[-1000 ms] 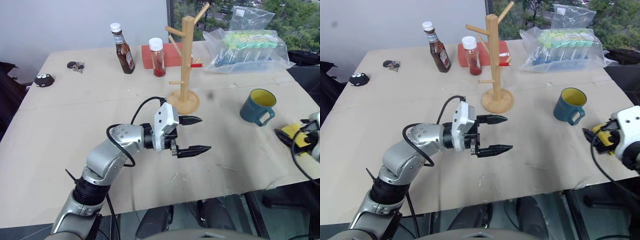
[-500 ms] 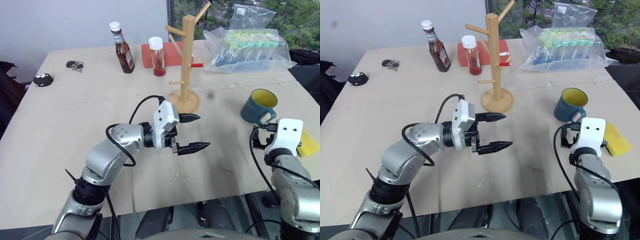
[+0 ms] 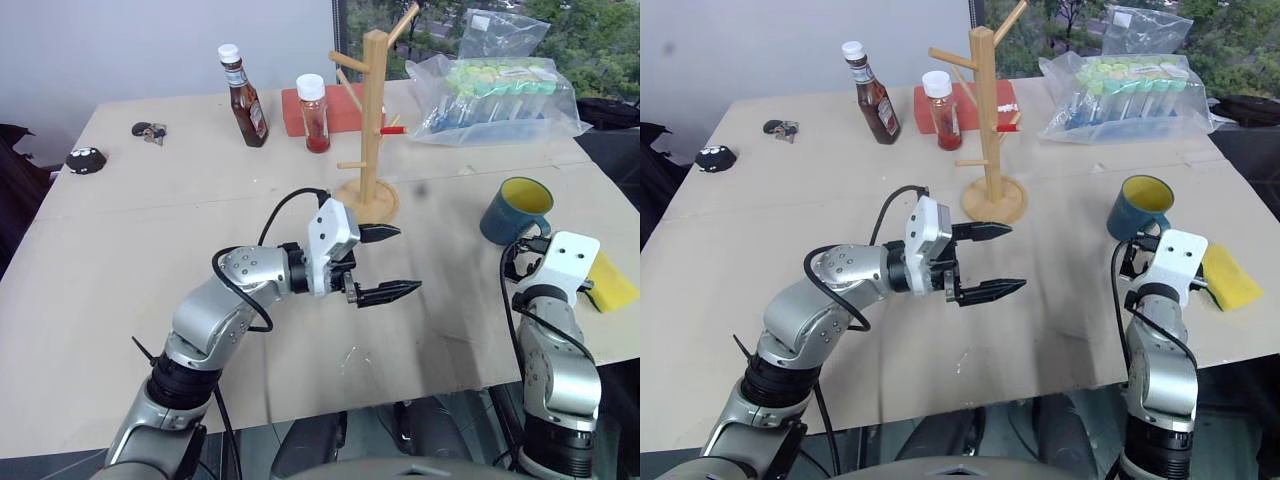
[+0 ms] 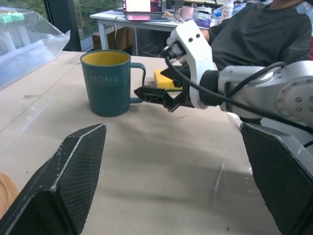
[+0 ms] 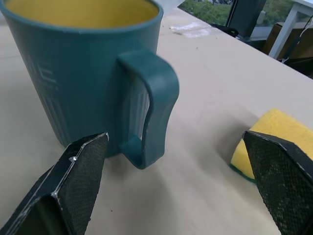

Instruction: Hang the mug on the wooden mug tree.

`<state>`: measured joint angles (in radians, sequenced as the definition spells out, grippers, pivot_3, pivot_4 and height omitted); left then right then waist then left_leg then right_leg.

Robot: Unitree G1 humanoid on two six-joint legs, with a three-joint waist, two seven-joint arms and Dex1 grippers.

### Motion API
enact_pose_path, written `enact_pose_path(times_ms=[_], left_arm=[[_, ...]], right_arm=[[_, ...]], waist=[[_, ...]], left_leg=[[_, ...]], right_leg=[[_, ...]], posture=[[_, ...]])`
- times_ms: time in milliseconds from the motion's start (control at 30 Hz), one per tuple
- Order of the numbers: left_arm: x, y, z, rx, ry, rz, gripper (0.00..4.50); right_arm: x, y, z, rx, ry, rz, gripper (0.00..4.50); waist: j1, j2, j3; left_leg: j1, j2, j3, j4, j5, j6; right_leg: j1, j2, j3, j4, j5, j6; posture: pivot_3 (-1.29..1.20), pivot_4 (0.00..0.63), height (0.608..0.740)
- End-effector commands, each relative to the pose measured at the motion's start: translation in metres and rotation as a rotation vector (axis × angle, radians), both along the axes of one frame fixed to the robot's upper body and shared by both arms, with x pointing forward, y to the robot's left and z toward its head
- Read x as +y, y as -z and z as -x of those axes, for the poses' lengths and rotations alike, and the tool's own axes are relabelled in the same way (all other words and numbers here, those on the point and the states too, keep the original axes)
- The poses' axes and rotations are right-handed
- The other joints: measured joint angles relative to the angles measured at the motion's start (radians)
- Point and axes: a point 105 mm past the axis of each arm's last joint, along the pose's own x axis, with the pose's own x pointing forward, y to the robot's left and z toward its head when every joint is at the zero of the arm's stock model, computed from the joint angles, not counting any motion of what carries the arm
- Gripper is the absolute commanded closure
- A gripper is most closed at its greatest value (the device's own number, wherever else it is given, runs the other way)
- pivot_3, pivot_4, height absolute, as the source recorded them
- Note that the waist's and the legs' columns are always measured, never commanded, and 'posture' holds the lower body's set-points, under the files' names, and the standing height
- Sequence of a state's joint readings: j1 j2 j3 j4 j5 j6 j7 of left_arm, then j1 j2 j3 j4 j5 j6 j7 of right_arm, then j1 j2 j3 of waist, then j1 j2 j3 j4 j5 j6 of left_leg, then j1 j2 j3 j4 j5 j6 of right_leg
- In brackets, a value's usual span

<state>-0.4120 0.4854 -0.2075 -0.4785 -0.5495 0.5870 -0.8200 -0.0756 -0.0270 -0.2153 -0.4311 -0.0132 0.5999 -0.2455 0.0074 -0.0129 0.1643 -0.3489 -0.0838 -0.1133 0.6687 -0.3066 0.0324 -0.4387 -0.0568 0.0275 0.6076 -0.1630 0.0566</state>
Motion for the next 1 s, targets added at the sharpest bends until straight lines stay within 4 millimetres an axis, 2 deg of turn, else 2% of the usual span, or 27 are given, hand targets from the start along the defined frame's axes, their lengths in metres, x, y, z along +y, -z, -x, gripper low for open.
enact_pose_path(times_ms=[33,67,100,300,467,700,800,900,1000], left_arm=[[-0.001,-0.016,0.0,-0.089,-0.023,0.019,0.0],[-0.001,-0.016,-0.001,-0.096,-0.034,0.019,0.0],[-0.002,-0.017,-0.003,-0.096,-0.051,0.024,0.0],[-0.002,-0.014,-0.006,-0.095,-0.091,0.023,0.0],[-0.002,-0.014,-0.006,-0.094,-0.097,0.028,0.0],[0.002,-0.012,-0.008,-0.1,-0.125,0.026,0.0],[0.007,-0.008,-0.008,-0.091,-0.155,0.038,0.0],[0.015,0.005,-0.005,-0.065,-0.183,0.04,0.0],[0.02,0.014,-0.002,-0.054,-0.2,0.023,0.0]], right_arm=[[-0.003,-0.012,-0.007,-0.059,0.003,0.026,0.57],[-0.004,-0.011,-0.009,-0.057,0.0,0.025,0.83],[-0.005,-0.009,-0.01,-0.055,0.0,0.022,1.28],[-0.008,-0.008,-0.019,-0.073,-0.008,0.019,4.3],[-0.006,-0.005,-0.03,-0.071,-0.032,0.005,4.41],[-0.008,-0.012,-0.038,-0.098,-0.081,0.006,4.41],[0.001,-0.026,-0.044,-0.136,-0.227,0.031,4.41],[0.018,-0.046,-0.047,-0.159,-0.478,0.086,4.41],[0.007,-0.046,-0.049,-0.124,-0.511,0.088,4.41]], waist=[[-0.003,0.0,0.0],[-0.004,0.0,0.0],[-0.004,0.0,0.0],[-0.014,0.0,0.0],[-0.02,0.0,0.0],[-0.021,0.0,0.0],[-0.021,0.0,0.0],[-0.023,0.001,0.0],[-0.022,0.001,0.0]], left_leg=[[0.0,0.0,0.0,0.0,0.0,0.0],[0.0,0.0,0.0,0.0,0.0,0.0],[0.0,0.0,0.001,0.0,0.0,0.0],[0.0,0.0,0.0,0.0,0.0,0.0],[0.0,0.0,0.001,0.0,0.0,0.0],[0.0,0.0,0.001,0.0,0.0,0.0],[0.0,0.0,0.001,0.0,0.0,0.0],[0.0,0.0,0.002,0.0,0.0,0.001],[0.001,0.001,0.002,-0.001,0.0,0.001]], right_leg=[[0.0,0.0,0.0,0.0,0.0,0.0],[0.0,0.0,0.0,0.0,0.0,0.0],[0.0,0.0,0.0,0.0,0.0,0.0],[0.0,0.0,0.001,0.0,0.0,0.0],[0.0,0.0,0.001,0.0,0.0,0.0],[0.0,0.001,0.001,0.0,0.0,0.0],[0.0,0.001,0.001,0.0,0.0,0.0],[0.0,0.0,0.003,-0.001,0.0,0.0],[0.0,0.001,0.003,0.0,0.0,0.0]], posture=[[0.0,0.15,0.74],[0.0,0.15,0.74],[0.0,0.15,0.74],[0.0,0.15,0.74],[0.0,0.15,0.74],[0.0,0.15,0.74],[0.0,0.15,0.74],[0.0,0.15,0.74],[0.0,0.15,0.74]])
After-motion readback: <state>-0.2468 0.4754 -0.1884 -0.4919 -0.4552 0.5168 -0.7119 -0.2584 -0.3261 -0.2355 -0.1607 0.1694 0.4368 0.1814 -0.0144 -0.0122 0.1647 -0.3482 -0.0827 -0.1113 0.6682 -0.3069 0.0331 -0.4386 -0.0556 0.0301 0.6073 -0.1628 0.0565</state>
